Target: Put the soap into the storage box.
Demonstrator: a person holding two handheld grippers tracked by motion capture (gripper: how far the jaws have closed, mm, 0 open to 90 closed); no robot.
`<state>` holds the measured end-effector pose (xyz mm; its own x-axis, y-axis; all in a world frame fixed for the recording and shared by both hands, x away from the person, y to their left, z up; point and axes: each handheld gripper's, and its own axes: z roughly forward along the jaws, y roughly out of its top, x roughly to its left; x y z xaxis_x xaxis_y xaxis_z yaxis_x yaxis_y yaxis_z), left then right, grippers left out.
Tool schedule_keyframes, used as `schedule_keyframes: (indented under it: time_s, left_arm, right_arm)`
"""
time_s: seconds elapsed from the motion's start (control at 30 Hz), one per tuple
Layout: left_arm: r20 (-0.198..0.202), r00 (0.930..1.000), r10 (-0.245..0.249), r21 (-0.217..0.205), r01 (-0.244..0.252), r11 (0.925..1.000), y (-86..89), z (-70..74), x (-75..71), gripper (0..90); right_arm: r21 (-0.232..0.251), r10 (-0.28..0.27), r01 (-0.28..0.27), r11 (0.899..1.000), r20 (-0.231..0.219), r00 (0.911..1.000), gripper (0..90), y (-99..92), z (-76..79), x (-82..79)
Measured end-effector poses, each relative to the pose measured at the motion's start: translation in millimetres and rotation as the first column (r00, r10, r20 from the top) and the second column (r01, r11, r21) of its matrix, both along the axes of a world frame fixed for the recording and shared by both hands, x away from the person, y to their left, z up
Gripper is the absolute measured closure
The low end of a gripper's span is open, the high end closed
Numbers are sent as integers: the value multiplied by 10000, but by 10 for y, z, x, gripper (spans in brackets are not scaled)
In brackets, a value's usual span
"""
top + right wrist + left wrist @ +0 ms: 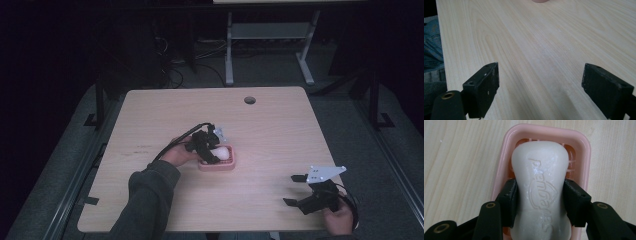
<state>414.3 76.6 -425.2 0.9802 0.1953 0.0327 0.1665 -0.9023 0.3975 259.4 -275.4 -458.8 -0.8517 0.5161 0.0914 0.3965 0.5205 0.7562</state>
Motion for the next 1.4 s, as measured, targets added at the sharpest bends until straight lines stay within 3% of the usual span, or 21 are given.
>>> schedule_keyframes:
  time_s: [0.6,0.7,0.93,1.4]
  left_arm:
    - [76,10000,55,-1,-55,10000,-23,-2,-7,488]
    - [11,9999,121,-385,-120,9992,14,59,0,446]
    - [125,9995,292,-397,-287,9988,90,130,-24,419]
    - [403,9977,539,-948,-499,9942,287,294,-125,375]
  right_arm:
    - [35,-60,60,10000,-4,10000,142,-7,2,0]
    - [30,-40,40,10000,16,10000,142,-4,3,3]
    - [40,-78,78,10000,43,10000,142,-3,8,4]
    - [21,-234,234,9997,95,9997,142,-16,19,6]
